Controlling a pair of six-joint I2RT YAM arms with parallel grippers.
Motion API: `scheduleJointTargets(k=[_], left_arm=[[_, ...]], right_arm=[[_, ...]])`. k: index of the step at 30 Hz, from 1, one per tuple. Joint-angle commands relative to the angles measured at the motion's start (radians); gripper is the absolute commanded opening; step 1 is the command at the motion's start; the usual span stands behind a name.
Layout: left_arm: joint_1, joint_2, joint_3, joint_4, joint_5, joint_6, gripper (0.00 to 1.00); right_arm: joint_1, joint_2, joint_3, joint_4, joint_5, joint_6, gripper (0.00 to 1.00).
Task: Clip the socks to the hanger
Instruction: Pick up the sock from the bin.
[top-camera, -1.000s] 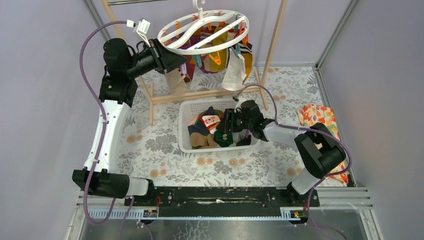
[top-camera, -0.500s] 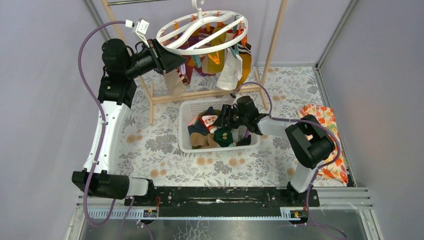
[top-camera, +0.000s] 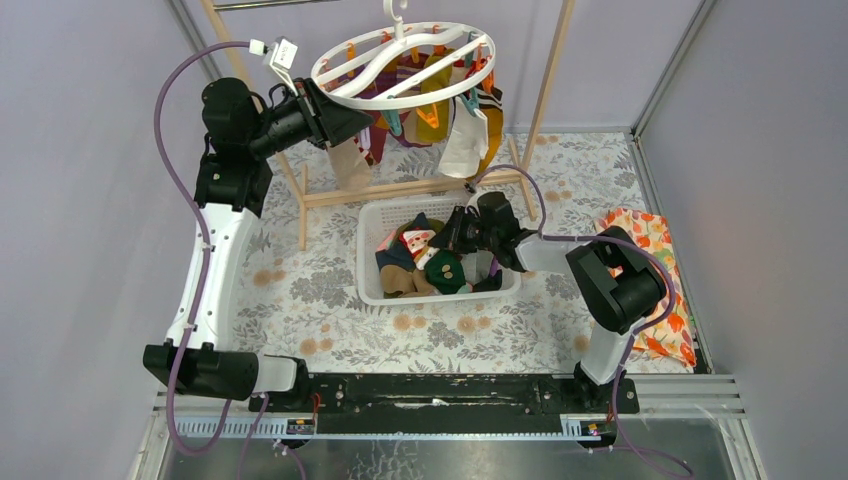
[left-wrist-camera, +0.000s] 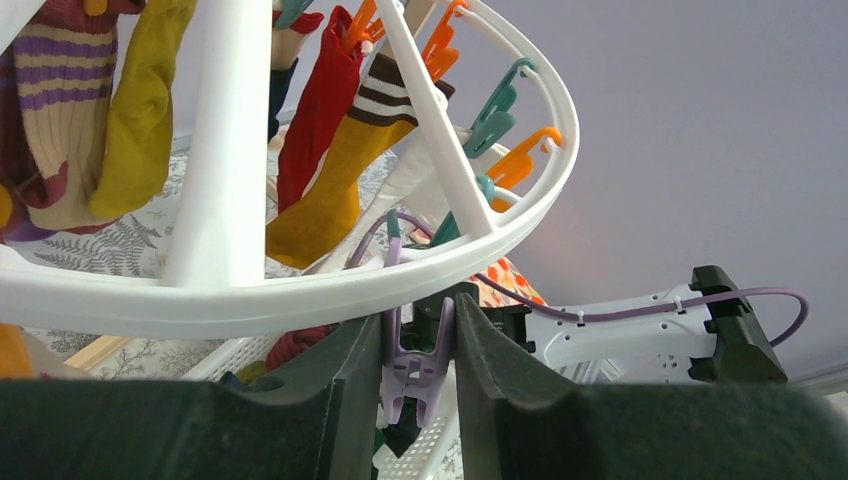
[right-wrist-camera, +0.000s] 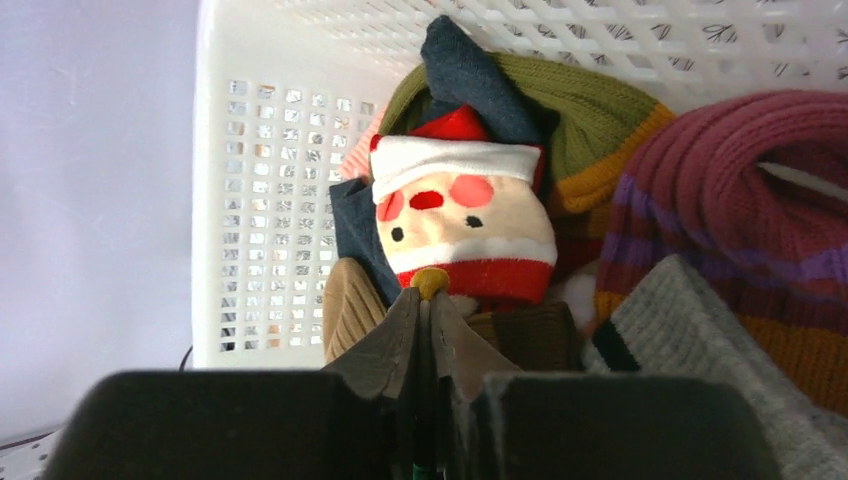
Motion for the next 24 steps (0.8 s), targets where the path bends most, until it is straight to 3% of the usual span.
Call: scheduleJointTargets(k=[1,6,15,20,24], left_arm=[[0.006,-0.025,-0.005,-0.011,0.064,0.01,0.0],[0.006,-0.027,-0.002,-0.007,0.067,0.003,0.0],[0.008,-0.021,0.007,-0.003,0.083,-0.025,0.0],[0.008,-0.015,-0.006,0.027,0.099,-0.069,0.0],[0.008,-0.019,-0.019,0.07,0.108,-0.112,0.0]], right_arm=[[-0.007,-0.028,-0.03,0.151,-0.061,0.061,0.1],[-0.007,-0.058,-0.09,0.284,-0.106,0.099,0.06],[0.0,-0.117,-0.271,1.014,-0.24,0.317,0.0],[0.034,-0.166,-0.312,1.187,-0.206,0.349,0.0],[0.09,-0.238,-0.293,1.193,-0.123,0.297,0.0]])
